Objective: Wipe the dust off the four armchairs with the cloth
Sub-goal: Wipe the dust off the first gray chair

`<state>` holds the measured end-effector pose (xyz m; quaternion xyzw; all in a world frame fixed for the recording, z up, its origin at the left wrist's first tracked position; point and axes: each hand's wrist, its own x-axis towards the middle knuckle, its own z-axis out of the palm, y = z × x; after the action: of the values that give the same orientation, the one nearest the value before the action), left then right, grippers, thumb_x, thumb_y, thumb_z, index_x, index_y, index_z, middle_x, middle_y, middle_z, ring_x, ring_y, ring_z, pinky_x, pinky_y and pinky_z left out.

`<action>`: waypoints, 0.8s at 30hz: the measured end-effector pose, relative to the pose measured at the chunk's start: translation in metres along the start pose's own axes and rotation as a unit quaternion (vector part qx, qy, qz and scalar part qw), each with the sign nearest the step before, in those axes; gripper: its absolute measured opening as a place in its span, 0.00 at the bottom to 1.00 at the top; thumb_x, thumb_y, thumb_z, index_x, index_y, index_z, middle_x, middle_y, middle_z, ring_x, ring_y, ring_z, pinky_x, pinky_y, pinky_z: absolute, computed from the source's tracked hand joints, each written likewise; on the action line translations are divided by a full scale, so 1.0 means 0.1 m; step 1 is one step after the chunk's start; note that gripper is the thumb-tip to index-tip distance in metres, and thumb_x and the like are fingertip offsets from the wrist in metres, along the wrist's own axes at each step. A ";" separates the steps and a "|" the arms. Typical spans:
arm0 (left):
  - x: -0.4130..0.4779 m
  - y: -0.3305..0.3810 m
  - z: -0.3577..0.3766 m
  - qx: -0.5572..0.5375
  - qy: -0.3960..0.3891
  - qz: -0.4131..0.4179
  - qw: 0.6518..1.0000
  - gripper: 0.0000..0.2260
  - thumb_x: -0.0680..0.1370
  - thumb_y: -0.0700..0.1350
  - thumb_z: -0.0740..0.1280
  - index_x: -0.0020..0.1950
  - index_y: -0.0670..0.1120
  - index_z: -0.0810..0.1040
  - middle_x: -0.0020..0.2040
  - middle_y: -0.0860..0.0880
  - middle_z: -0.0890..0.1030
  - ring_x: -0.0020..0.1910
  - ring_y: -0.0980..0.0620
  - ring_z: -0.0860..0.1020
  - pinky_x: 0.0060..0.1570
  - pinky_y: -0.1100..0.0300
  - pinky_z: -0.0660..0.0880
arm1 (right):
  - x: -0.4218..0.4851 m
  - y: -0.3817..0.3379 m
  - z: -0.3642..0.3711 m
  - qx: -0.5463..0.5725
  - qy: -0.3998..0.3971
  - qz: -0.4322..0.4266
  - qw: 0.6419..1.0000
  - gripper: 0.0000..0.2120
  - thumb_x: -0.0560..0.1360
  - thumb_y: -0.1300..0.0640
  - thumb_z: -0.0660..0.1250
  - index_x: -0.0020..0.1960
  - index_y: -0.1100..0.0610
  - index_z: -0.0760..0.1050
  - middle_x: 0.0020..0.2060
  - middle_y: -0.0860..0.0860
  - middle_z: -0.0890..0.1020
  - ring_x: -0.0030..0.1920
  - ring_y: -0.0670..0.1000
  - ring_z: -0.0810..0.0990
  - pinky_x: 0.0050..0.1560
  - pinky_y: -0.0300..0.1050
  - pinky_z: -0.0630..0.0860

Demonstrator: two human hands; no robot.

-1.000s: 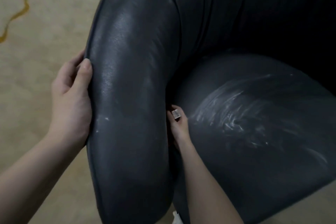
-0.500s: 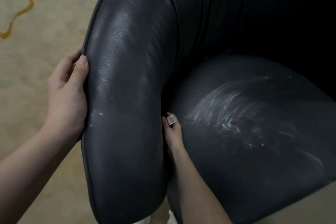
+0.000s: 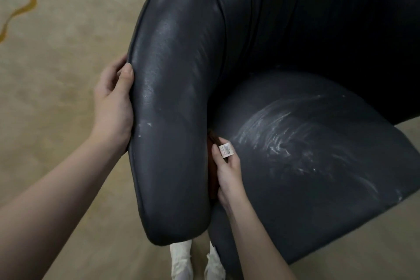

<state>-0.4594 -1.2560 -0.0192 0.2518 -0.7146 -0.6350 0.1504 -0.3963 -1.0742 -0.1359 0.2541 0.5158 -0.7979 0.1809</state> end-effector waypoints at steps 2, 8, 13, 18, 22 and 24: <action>0.00 0.01 0.01 -0.003 0.001 -0.005 1.000 0.15 0.84 0.44 0.61 0.70 0.42 0.74 0.59 0.52 0.80 0.52 0.66 0.78 0.52 0.71 0.72 | -0.10 -0.11 0.05 0.009 0.009 -0.013 1.000 0.10 0.80 0.64 0.64 0.53 0.50 0.79 0.51 0.54 0.84 0.54 0.52 0.81 0.63 0.52 0.75; -0.02 0.05 0.03 -0.020 0.002 -0.022 1.000 0.15 0.84 0.43 0.60 0.70 0.43 0.72 0.55 0.57 0.78 0.47 0.72 0.77 0.49 0.74 0.71 | -0.35 -0.44 0.22 -0.008 0.031 -0.071 0.997 0.10 0.80 0.62 0.66 0.53 0.48 0.80 0.53 0.54 0.84 0.57 0.53 0.82 0.63 0.51 0.76; -0.01 0.06 0.02 -0.026 -0.009 -0.030 0.999 0.14 0.84 0.44 0.60 0.69 0.44 0.73 0.57 0.55 0.78 0.51 0.68 0.77 0.52 0.72 0.71 | -0.57 -0.59 0.41 -0.084 0.043 -0.157 0.983 0.10 0.80 0.61 0.66 0.54 0.47 0.79 0.53 0.50 0.84 0.56 0.49 0.82 0.61 0.47 0.76; 0.00 0.05 0.01 -0.047 -0.016 -0.040 0.998 0.15 0.84 0.44 0.61 0.70 0.46 0.73 0.61 0.50 0.78 0.57 0.60 0.77 0.56 0.68 0.73 | -0.79 -0.65 0.63 -0.239 0.035 -0.303 0.922 0.11 0.77 0.63 0.67 0.54 0.49 0.78 0.52 0.47 0.81 0.54 0.39 0.78 0.55 0.30 0.71; -0.01 0.05 0.01 -0.072 -0.019 -0.057 0.996 0.15 0.83 0.44 0.62 0.70 0.46 0.73 0.64 0.47 0.77 0.59 0.57 0.77 0.56 0.67 0.73 | -0.88 -0.68 0.62 -0.282 0.003 -0.338 0.898 0.11 0.75 0.63 0.67 0.55 0.52 0.80 0.51 0.47 0.81 0.54 0.40 0.79 0.55 0.31 0.72; -0.01 0.05 0.01 -0.090 -0.026 -0.068 0.993 0.14 0.83 0.44 0.62 0.69 0.47 0.73 0.64 0.47 0.77 0.59 0.56 0.77 0.56 0.67 0.73 | -0.81 -0.76 0.64 -0.272 0.016 -0.326 0.905 0.12 0.76 0.60 0.67 0.54 0.44 0.78 0.51 0.45 0.82 0.55 0.41 0.80 0.56 0.33 0.71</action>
<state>-0.4602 -1.2544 -0.0143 0.2686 -0.6392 -0.7121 0.1108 -0.3869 -1.0995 -0.0103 0.0261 0.7699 -0.6367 -0.0352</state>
